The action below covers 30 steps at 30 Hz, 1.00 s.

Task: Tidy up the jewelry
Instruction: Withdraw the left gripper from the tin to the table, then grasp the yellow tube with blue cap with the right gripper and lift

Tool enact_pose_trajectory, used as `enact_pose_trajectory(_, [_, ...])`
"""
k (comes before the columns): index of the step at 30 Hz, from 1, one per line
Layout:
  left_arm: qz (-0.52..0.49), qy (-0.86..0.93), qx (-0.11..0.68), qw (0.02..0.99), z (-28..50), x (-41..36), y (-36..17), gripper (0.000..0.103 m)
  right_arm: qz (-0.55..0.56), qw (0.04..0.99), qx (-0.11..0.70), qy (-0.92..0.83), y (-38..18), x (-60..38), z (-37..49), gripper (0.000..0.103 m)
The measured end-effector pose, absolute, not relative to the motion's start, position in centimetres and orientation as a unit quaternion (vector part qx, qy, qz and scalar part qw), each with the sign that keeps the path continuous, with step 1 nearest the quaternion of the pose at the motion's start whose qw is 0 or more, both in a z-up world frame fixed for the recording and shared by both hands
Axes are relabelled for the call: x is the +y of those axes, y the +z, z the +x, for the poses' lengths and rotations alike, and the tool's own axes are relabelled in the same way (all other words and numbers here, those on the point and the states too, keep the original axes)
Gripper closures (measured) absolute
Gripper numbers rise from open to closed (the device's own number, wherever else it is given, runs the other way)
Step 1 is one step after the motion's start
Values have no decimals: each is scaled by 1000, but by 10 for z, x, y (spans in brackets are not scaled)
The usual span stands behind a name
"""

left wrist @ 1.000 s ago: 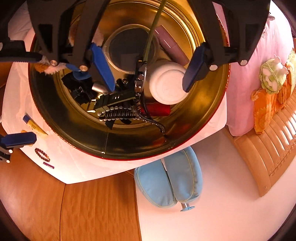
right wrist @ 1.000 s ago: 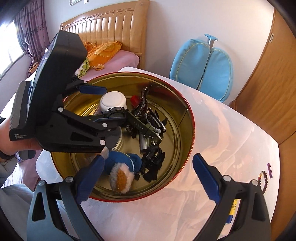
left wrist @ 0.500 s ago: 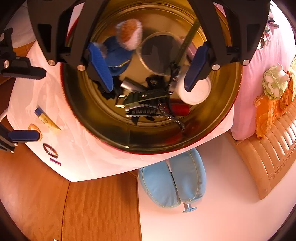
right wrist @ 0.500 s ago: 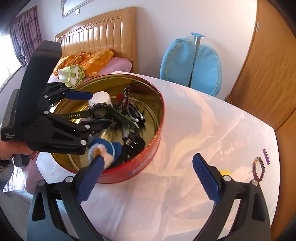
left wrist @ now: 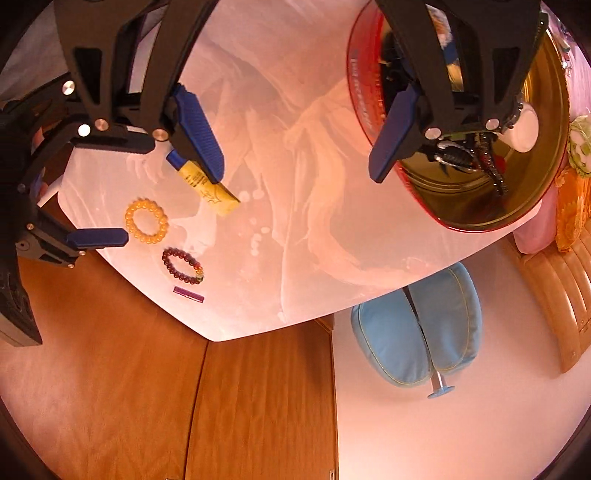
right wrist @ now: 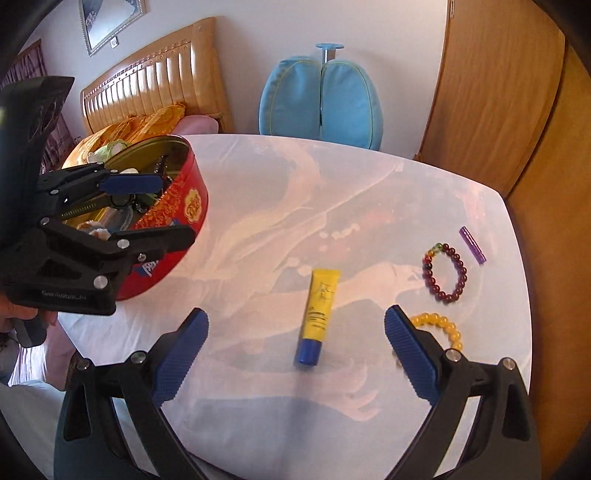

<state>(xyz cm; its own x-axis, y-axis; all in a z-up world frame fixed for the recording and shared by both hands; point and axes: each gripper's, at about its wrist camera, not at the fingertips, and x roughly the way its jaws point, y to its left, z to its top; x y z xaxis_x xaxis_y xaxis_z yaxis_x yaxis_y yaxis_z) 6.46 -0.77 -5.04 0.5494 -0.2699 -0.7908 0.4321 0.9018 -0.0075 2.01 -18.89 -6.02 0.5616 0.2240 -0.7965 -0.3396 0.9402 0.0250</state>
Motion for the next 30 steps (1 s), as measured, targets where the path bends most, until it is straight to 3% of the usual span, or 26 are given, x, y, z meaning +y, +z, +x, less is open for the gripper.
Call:
enact_pose_trajectory(9, [179, -227, 463, 838, 71, -31, -75, 24, -74, 863, 475, 153, -105, -188, 40, 6])
enact_pose_trajectory(13, [186, -232, 467, 833, 77, -25, -77, 24, -73, 858, 489, 143, -117, -181, 49, 26])
enact_pose_trajectory(18, [181, -241, 471, 829, 83, -19, -80, 24, -69, 849, 504, 140, -130, -179, 52, 26])
enact_pose_trajectory(19, [180, -241, 472, 829, 84, -18, -80, 24, -68, 848, 507, 141, -131, -178, 51, 33])
enact_pose_trajectory(20, [178, -241, 471, 829, 84, -17, -80, 24, -65, 846, 510, 142, -132, -178, 51, 50])
enact_pose_trajectory(24, [174, -245, 469, 830, 83, -14, -78, 24, -62, 844, 514, 141, -133, -180, 51, 79])
enact_pose_trajectory(25, [174, -244, 469, 831, 83, -14, -78, 24, -57, 845, 512, 142, -132, -182, 49, 83])
enact_pose_trajectory(30, [164, -245, 463, 836, 81, -12, -72, 24, -42, 862, 487, 134, -112, -192, 44, 83])
